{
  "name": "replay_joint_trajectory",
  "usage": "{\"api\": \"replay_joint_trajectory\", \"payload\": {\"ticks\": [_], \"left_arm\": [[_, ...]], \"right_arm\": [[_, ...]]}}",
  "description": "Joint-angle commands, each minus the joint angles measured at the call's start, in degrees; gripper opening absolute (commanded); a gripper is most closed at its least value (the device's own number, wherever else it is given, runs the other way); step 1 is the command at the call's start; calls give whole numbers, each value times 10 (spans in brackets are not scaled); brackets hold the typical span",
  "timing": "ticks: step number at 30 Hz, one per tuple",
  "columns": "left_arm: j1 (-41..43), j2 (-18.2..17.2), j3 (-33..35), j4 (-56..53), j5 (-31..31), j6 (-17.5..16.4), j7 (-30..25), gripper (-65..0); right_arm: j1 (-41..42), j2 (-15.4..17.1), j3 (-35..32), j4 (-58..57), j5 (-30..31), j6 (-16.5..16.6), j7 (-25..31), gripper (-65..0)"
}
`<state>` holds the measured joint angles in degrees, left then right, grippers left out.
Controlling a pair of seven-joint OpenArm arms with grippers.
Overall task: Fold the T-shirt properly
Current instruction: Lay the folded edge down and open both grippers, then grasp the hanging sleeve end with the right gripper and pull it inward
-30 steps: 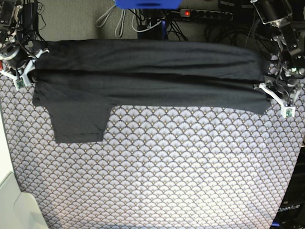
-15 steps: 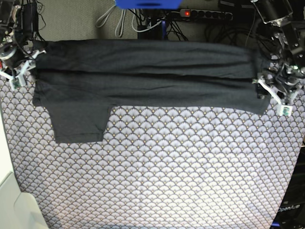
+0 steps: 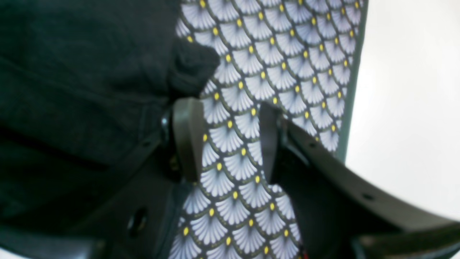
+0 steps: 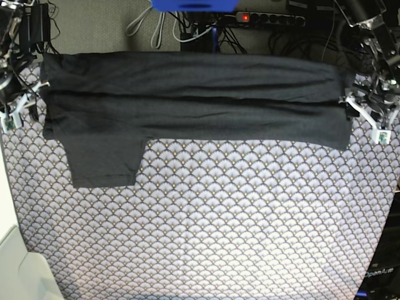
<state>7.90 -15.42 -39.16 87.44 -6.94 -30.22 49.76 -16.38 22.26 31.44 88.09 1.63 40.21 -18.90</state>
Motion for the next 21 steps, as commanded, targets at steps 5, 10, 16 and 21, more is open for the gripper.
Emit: {"api": "replay_joint_trajectory", "payload": {"ticks": [5,10,16,21], "left_arm": [[-6,-11,-2,8,-4,1,-7,-233],[-4,-10,-4,8,-4,1,-7,-233],[8,-12,-5,11,-4,1,-7,-233],[8,-12,-6,11,-4,1,-7,-233]], "right_arm": [[98,15,-36,7,5,-2,-67,-382],[212,31,-91,-72,3,-2,-111,-382],[352,63,-140,-264,3,-2,-108,-383],[415,72,-173,-357,3,-2,-85,-383]]}}
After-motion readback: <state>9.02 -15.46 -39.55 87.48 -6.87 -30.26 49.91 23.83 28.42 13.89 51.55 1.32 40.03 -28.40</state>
